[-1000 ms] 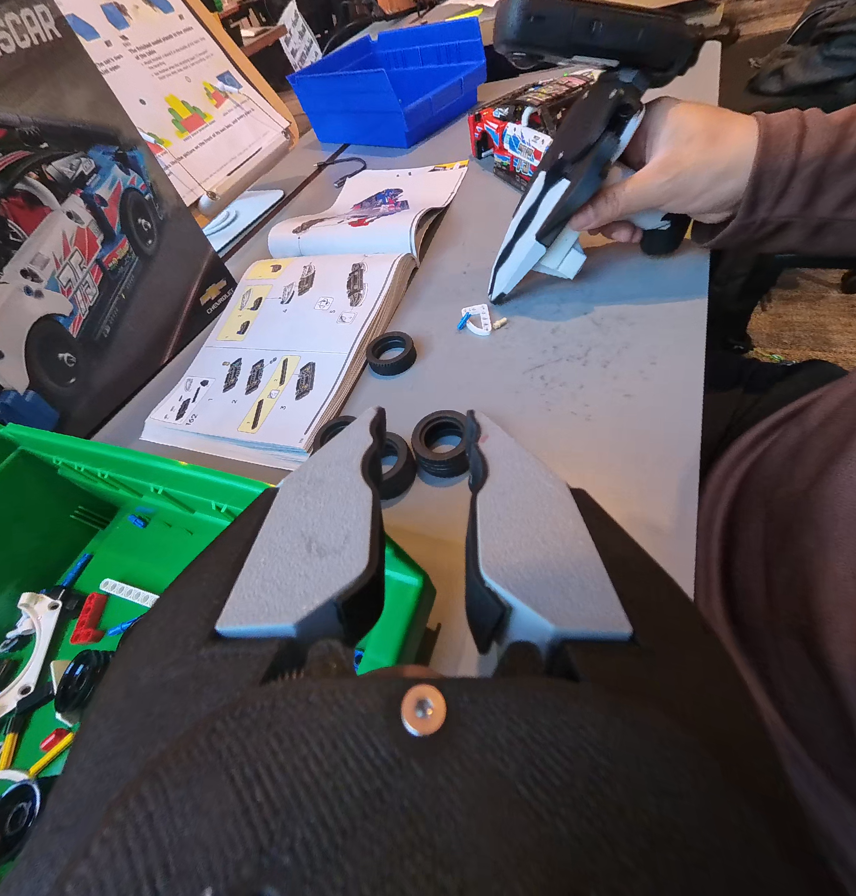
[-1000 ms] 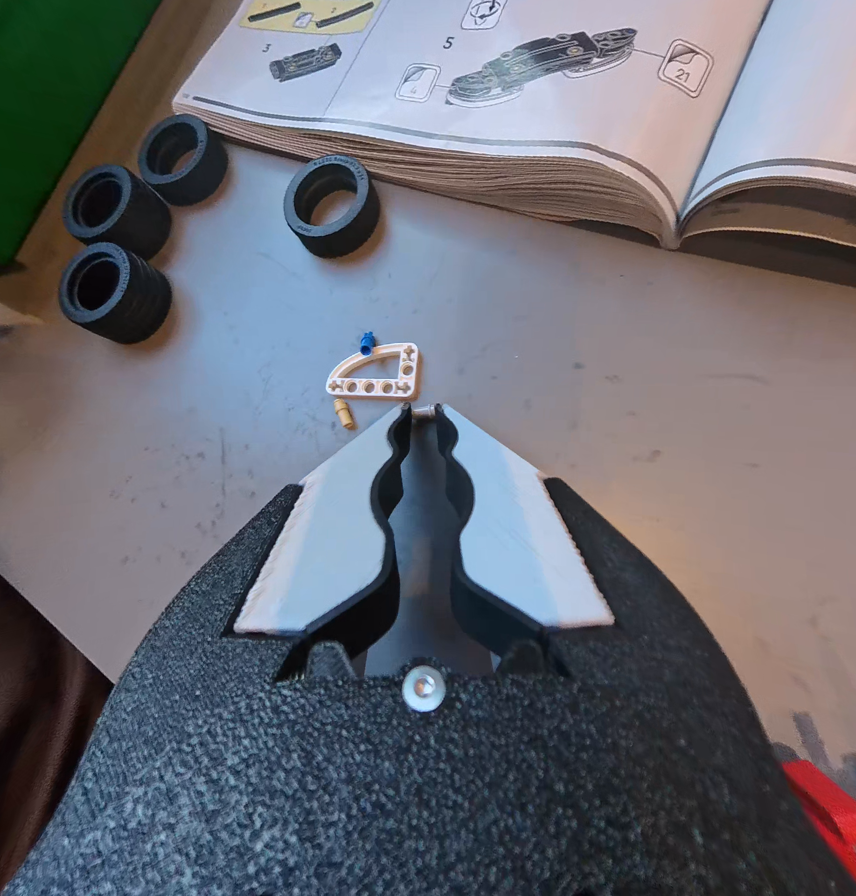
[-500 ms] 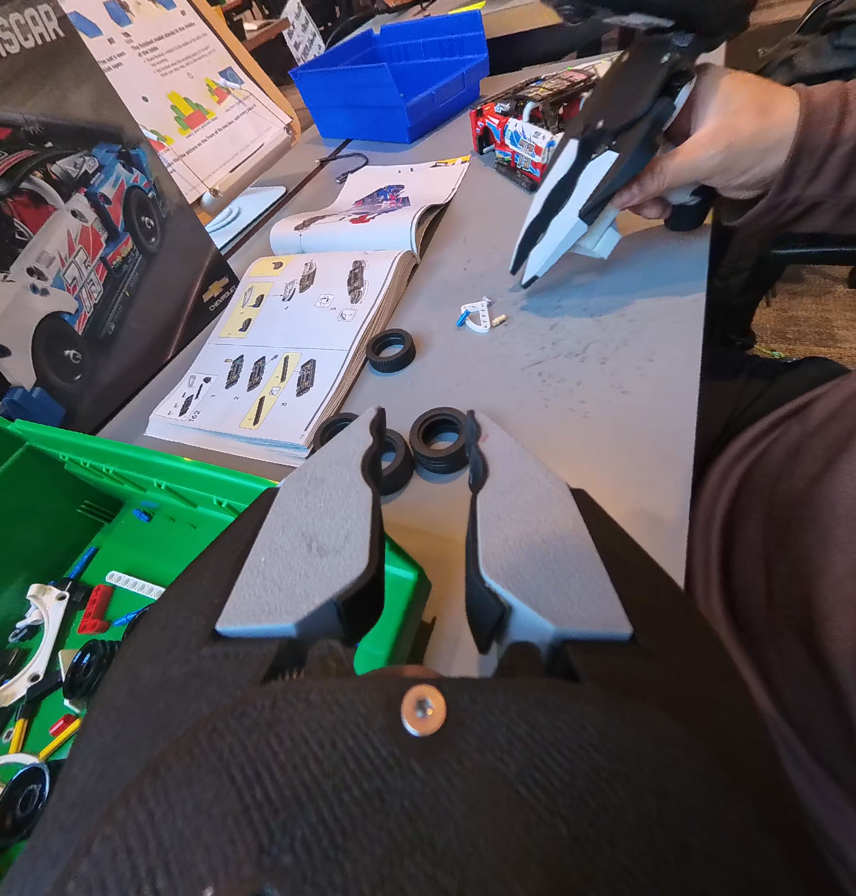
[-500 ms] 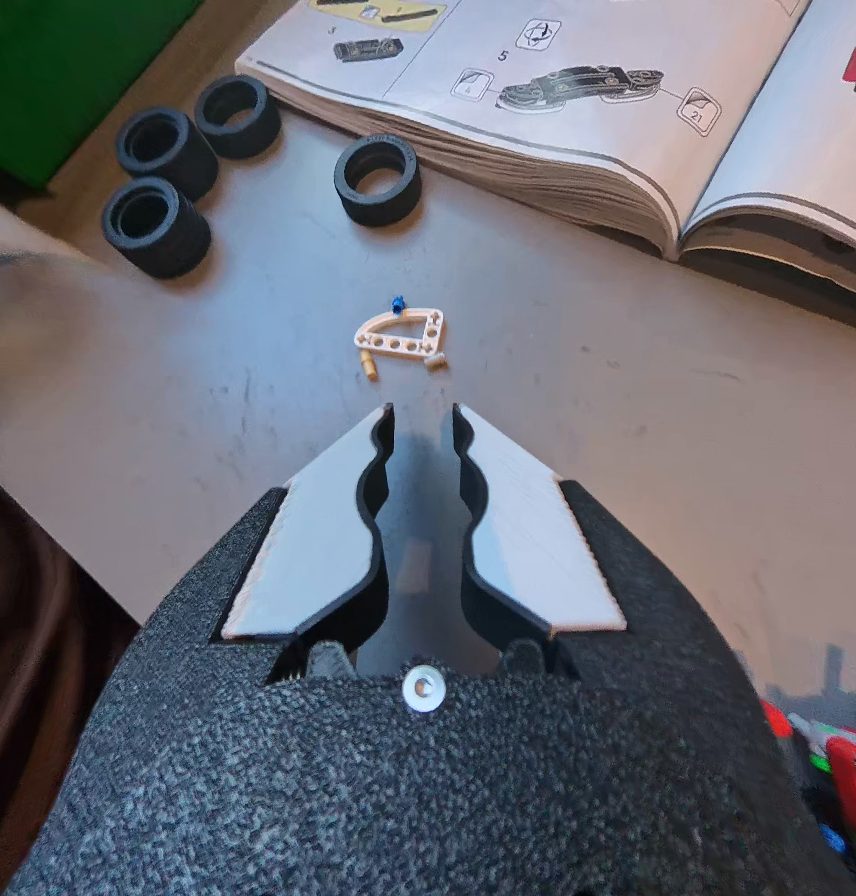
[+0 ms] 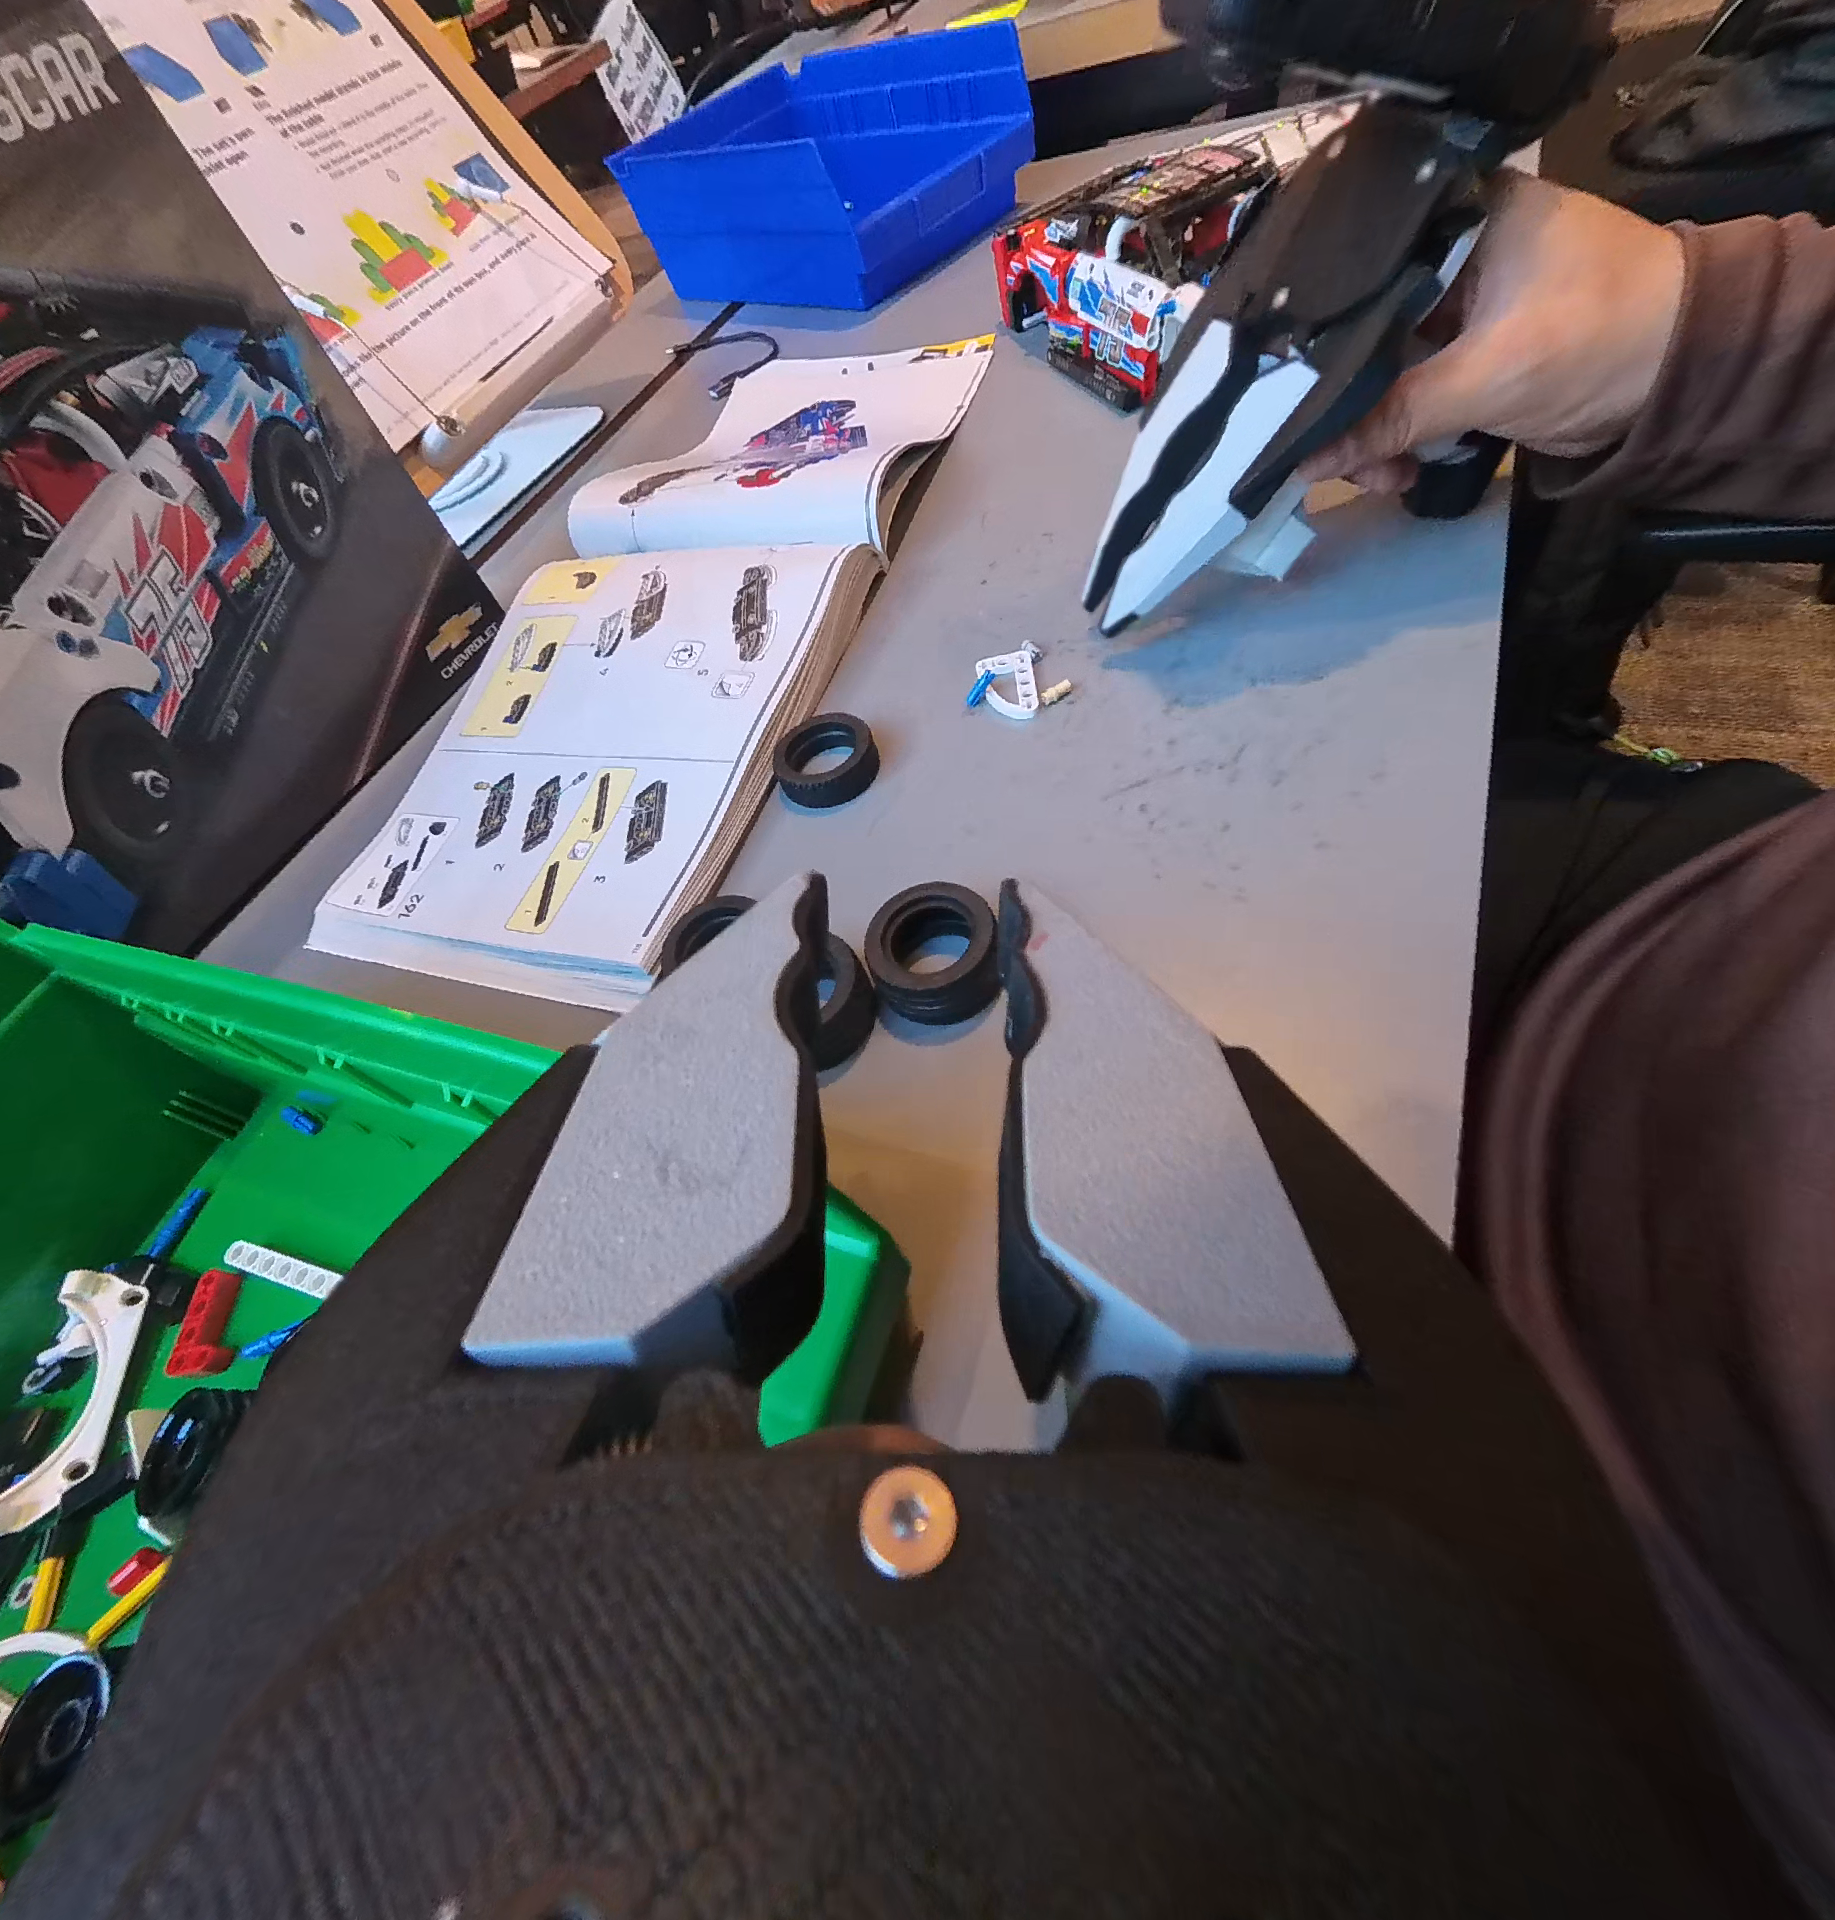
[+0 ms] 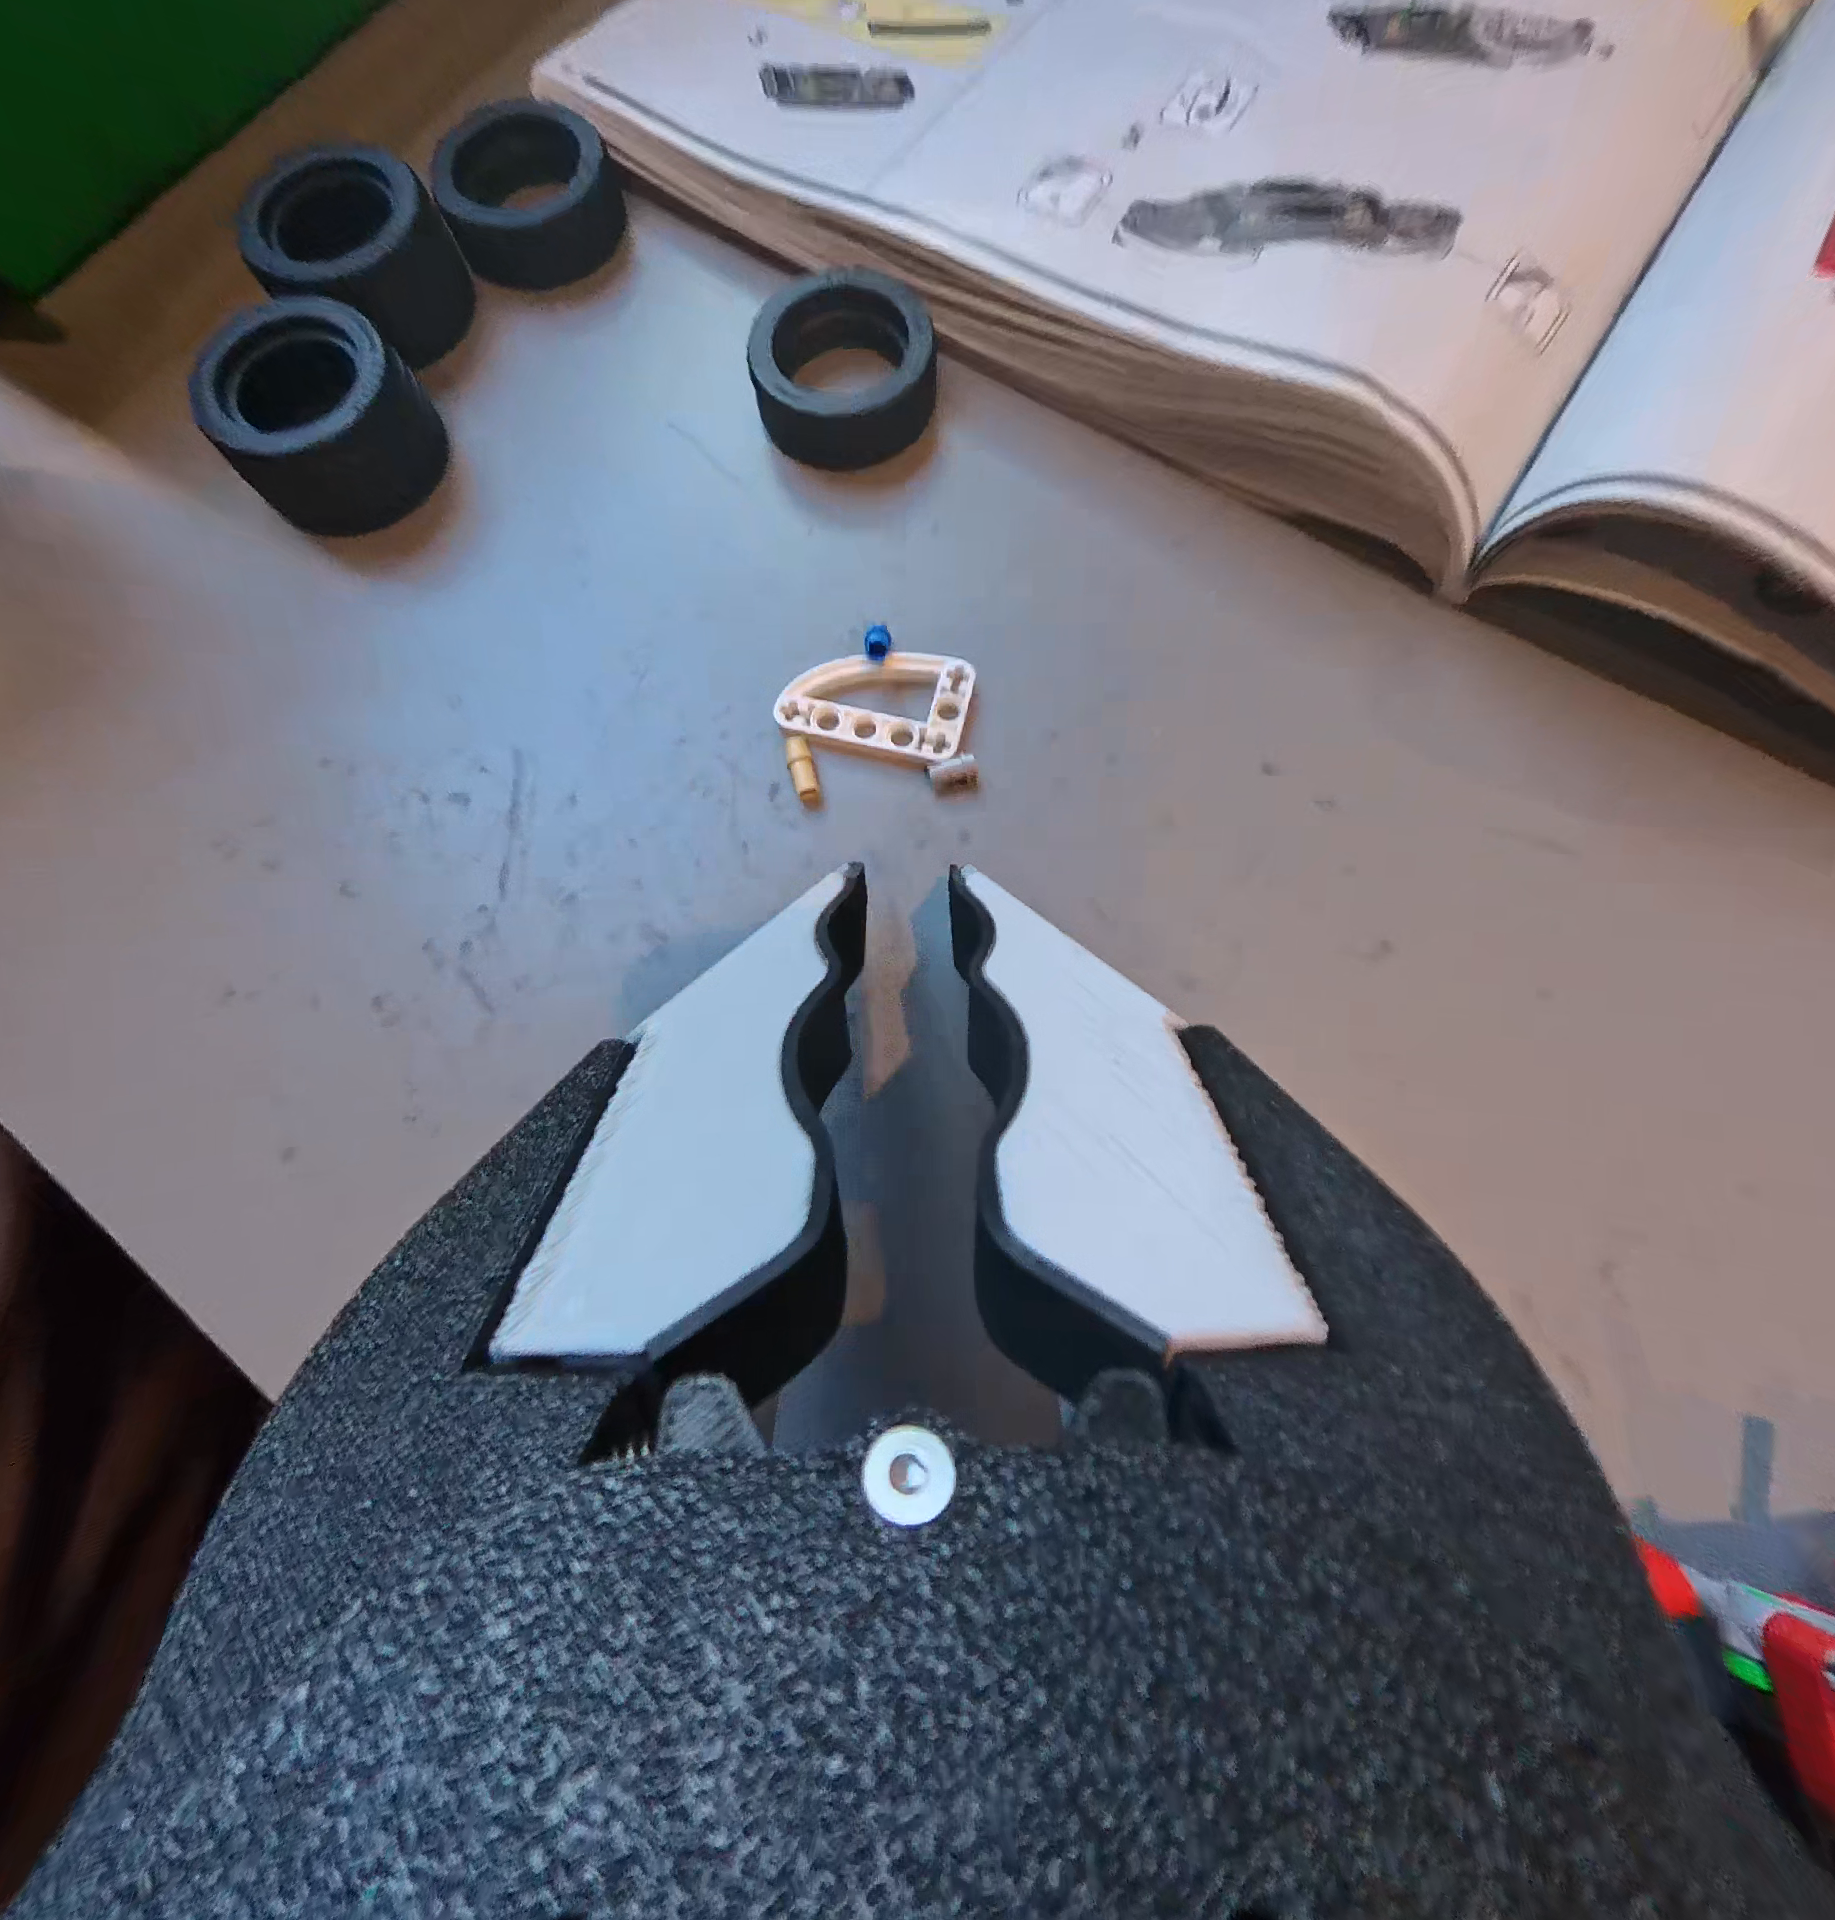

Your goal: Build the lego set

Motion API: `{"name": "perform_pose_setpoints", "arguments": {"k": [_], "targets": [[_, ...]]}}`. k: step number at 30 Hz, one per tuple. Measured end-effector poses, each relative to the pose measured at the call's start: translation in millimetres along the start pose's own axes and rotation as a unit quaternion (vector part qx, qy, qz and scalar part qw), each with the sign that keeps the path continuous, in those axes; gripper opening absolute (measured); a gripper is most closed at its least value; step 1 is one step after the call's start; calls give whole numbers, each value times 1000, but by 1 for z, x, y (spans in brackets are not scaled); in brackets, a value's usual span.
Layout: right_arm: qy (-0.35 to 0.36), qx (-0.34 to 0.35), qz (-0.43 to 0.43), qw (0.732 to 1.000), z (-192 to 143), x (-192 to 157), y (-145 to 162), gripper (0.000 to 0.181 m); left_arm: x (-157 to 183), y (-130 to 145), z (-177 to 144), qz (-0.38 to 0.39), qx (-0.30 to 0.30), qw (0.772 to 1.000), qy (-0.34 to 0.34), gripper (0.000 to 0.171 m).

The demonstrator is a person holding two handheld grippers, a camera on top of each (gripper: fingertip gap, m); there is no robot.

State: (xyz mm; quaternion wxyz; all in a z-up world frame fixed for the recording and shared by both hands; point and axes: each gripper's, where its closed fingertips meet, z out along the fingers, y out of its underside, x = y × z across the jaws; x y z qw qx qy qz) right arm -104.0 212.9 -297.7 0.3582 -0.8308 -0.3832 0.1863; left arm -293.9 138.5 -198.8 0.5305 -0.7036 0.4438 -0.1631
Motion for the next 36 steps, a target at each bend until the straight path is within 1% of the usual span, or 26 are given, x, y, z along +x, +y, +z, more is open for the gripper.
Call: {"name": "perform_pose_setpoints", "arguments": {"k": [3,6,7,9,11,13,15,17,18,20,23,25,29,31,32,34,36], "targets": [[31,45,-9,998,-17,9,-15,16,1,0,-2,1,-1,1000,0,30],[55,90,-60,993,-29,-5,-34,17,-1,0,-3,-4,4,1000,0,30],[59,99,-81,990,-27,-16,-40,17,-1,0,-2,-9,6,1000,4,30],[31,106,-116,987,-14,-50,-47,15,1,-4,1,-18,8,1000,16,31],[15,87,-141,986,4,-71,-45,15,1,-11,1,-17,12,1000,21,32],[-22,77,-149,986,16,-92,-44,19,-4,-15,-3,-9,8,1000,6,32],[-42,71,-155,984,24,-104,-43,18,-20,-12,-11,-9,-10,1000,-24,33],[-51,60,-161,984,30,-108,-41,19,-43,-4,-24,-24,-37,997,-63,36],[-57,57,-160,984,32,-109,-41,19,-53,1,-31,-38,-49,995,-75,39],[-66,61,-151,984,34,-111,-44,20,-67,12,-43,-80,-77,991,-77,55],[-75,61,-137,986,36,-110,-45,20,-62,30,-48,-159,-110,981,-19,76],[-80,64,-128,986,35,-108,-46,20,-53,34,-43,-187,-107,976,15,77],[-87,78,-117,986,35,-106,-51,20,-33,45,-28,-166,-123,977,46,78],[-87,82,-117,986,35,-105,-53,20,-15,47,-20,-155,-128,976,89,77],[-86,84,-116,986,35,-104,-53,20,-9,50,-16,-147,-136,975,97,89],[-83,92,-113,986,33,-103,-55,20,-2,58,-12,-117,-155,976,104,90],[-79,103,-109,986,31,-101,-58,20,3,61,-12,-100,-160,976,112,89]]}}
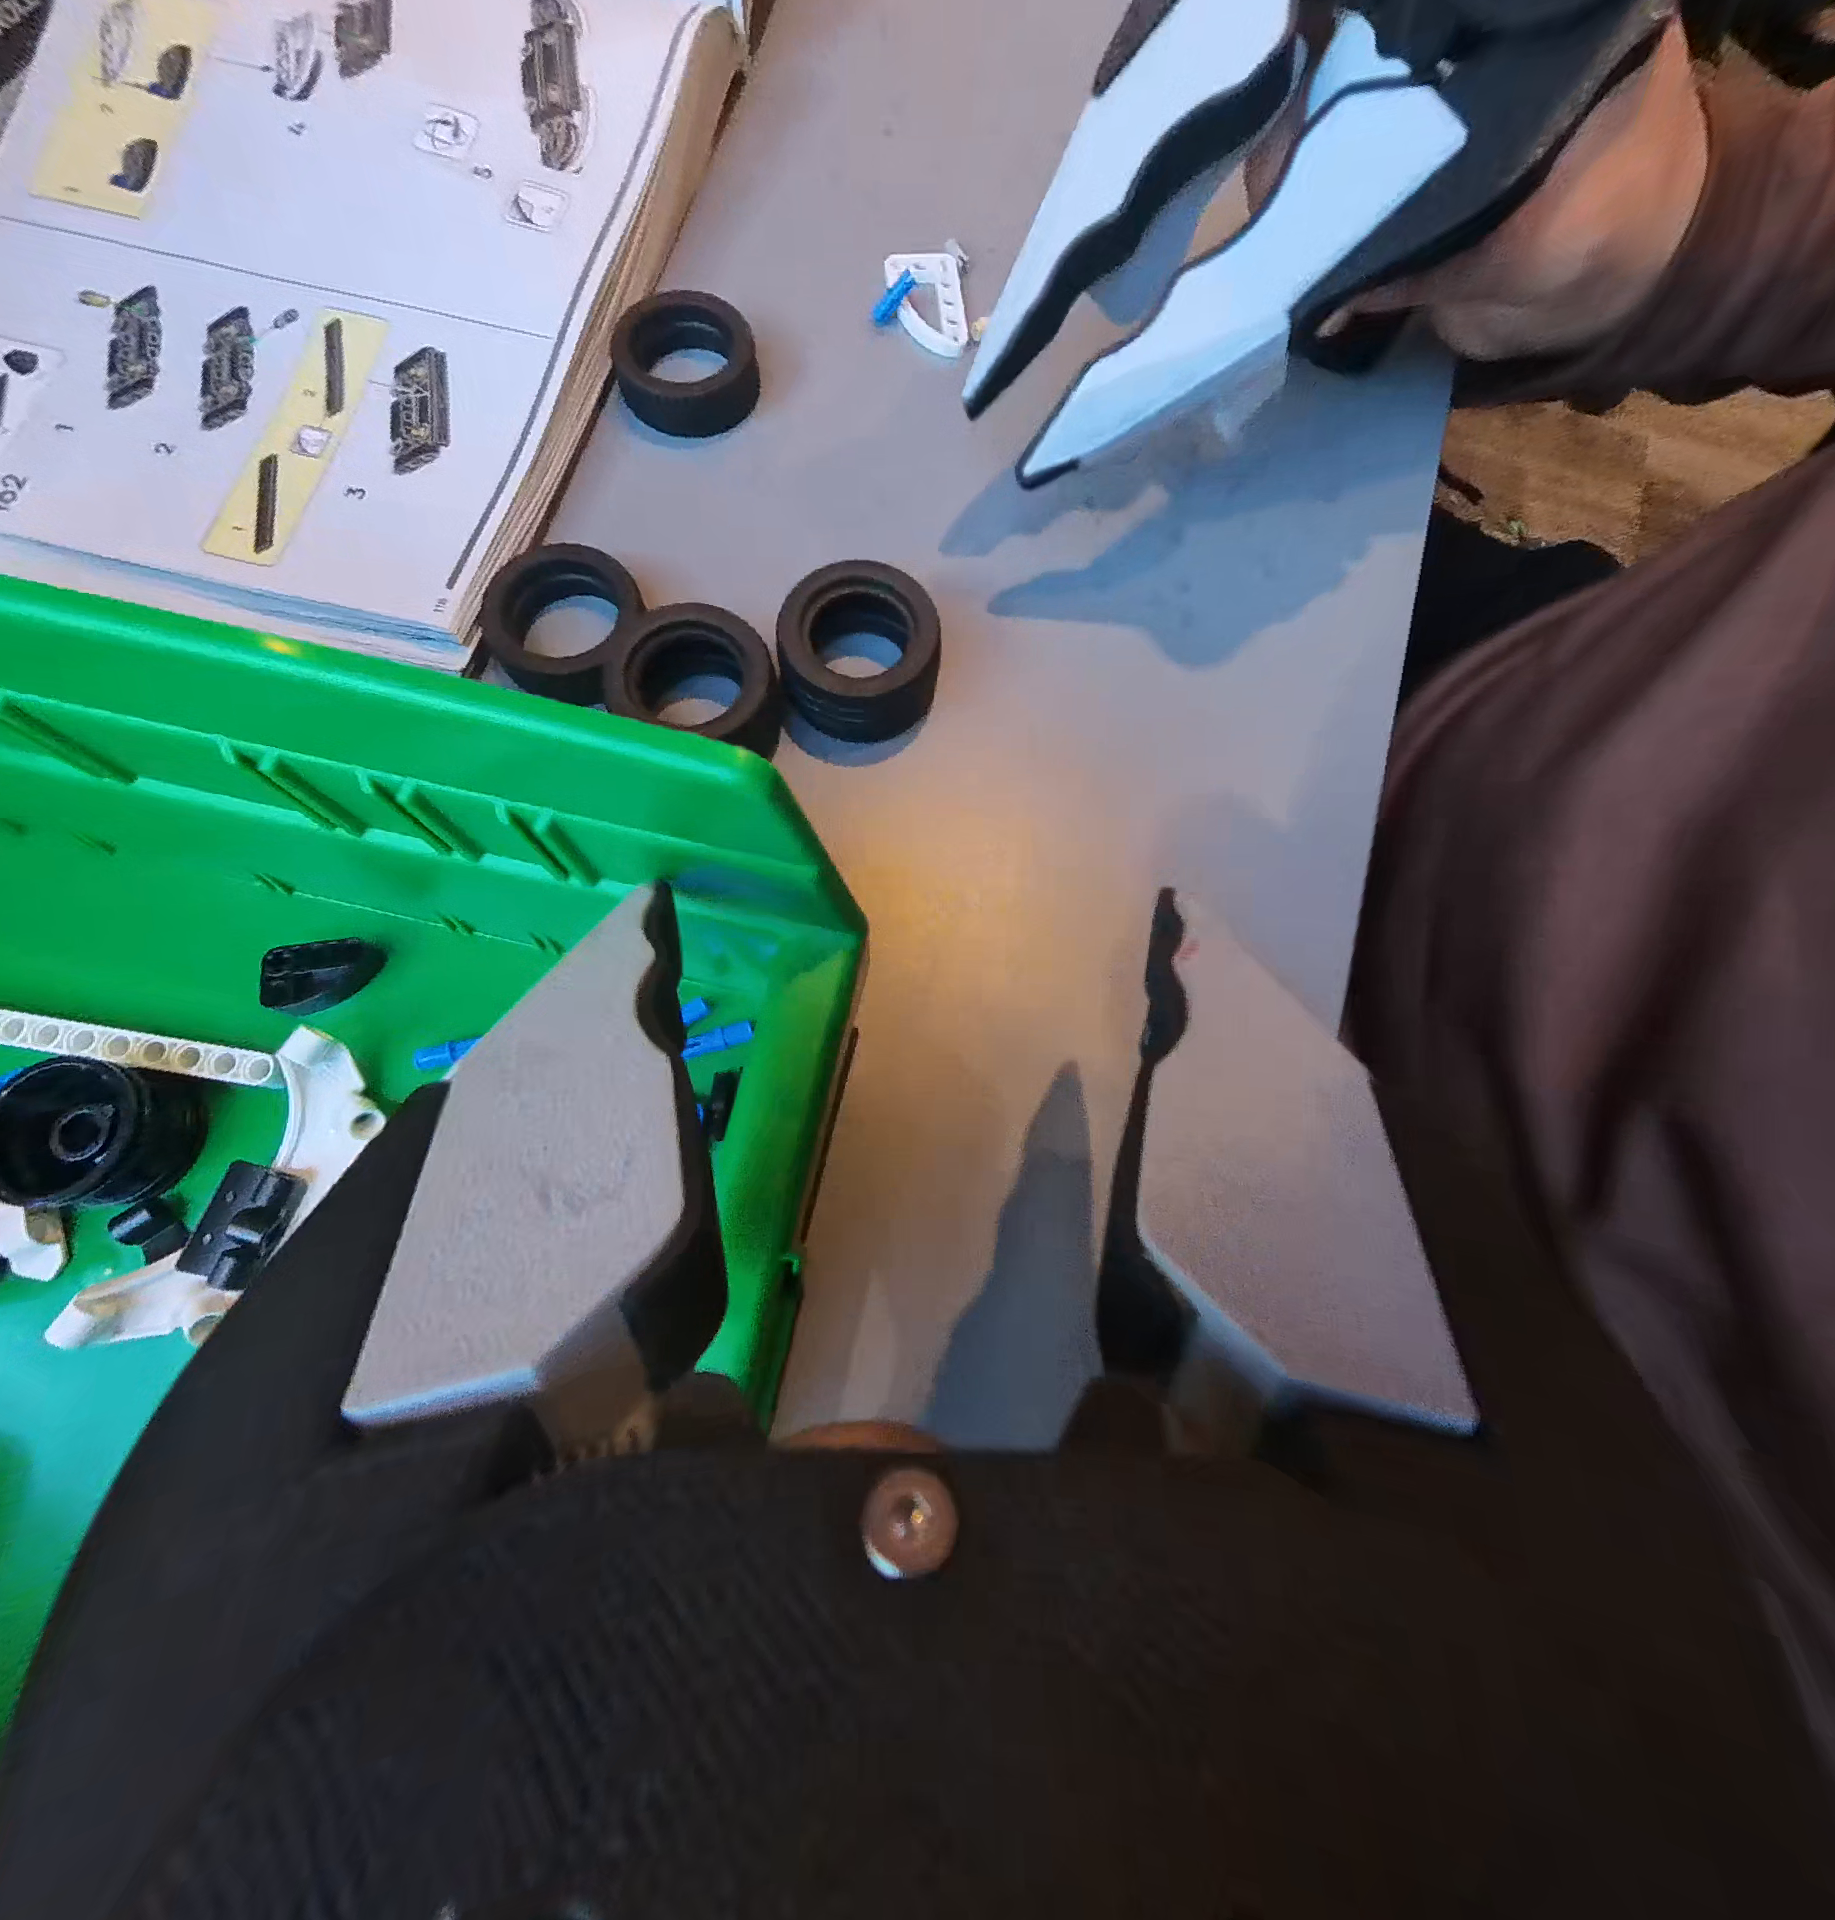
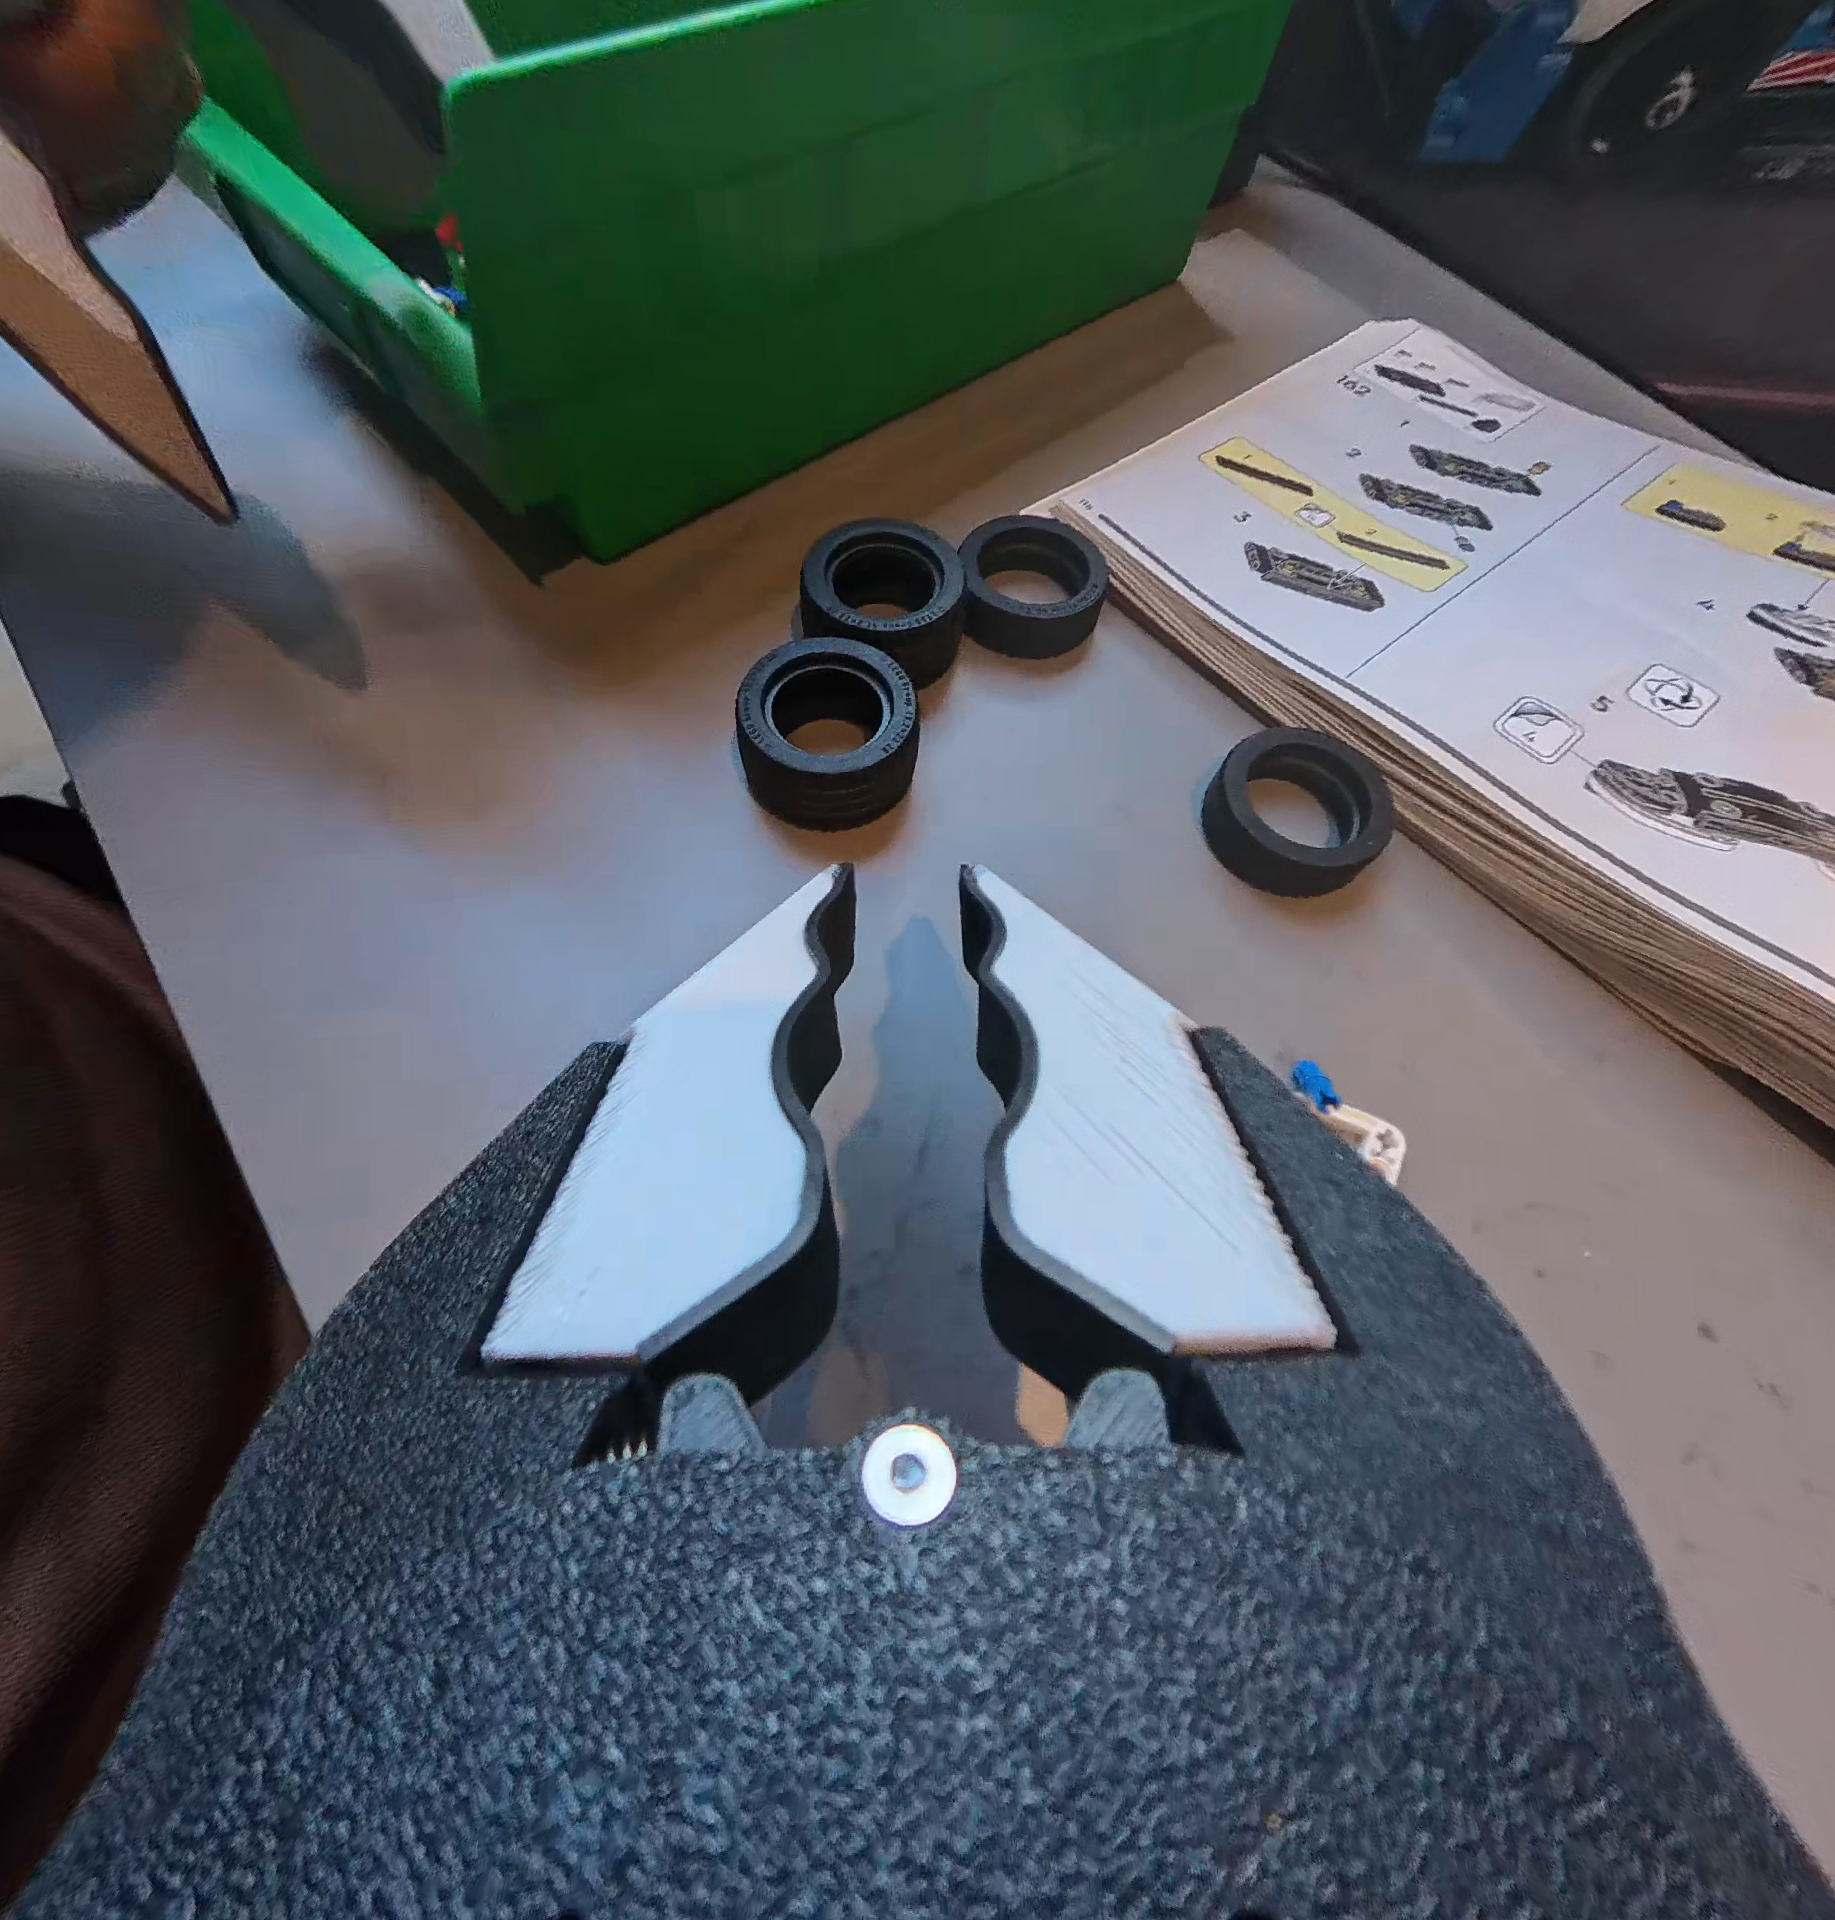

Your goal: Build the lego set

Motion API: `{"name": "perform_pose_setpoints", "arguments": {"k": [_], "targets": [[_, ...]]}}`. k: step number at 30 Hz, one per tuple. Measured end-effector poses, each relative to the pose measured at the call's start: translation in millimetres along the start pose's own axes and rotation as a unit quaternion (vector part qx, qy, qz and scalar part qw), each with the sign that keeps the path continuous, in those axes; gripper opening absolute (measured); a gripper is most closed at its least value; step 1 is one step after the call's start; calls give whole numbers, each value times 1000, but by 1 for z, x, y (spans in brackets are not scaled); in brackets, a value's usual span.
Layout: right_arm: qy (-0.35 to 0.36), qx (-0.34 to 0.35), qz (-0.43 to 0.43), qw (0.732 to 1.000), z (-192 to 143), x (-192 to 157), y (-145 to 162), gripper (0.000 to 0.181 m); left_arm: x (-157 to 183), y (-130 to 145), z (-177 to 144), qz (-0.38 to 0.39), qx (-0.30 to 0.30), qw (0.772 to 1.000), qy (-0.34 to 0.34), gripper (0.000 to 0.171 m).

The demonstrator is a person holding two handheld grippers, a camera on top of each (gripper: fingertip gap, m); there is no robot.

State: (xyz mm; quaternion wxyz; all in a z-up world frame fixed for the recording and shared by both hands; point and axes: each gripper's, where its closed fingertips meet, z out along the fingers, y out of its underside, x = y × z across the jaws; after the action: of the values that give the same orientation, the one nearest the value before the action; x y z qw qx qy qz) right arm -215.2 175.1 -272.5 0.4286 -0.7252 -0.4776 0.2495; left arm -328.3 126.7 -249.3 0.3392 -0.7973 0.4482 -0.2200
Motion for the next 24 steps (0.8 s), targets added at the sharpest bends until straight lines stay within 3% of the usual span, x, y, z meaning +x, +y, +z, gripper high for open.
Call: {"name": "perform_pose_setpoints", "arguments": {"k": [4,10,15,24], "targets": [[5,22,-6,1000,-3,2,-6,20,-1,-3,-14,-10,24,1000,17,78],[-11,43,-25,999,-3,-2,-13,20,-63,-7,-52,-62,36,993,-95,71],[-37,49,-48,997,3,-13,-19,20,-126,2,-77,-107,-13,971,-213,70],[-66,50,-63,995,6,-23,-20,19,-160,20,-58,-150,-103,958,-221,69]]}}
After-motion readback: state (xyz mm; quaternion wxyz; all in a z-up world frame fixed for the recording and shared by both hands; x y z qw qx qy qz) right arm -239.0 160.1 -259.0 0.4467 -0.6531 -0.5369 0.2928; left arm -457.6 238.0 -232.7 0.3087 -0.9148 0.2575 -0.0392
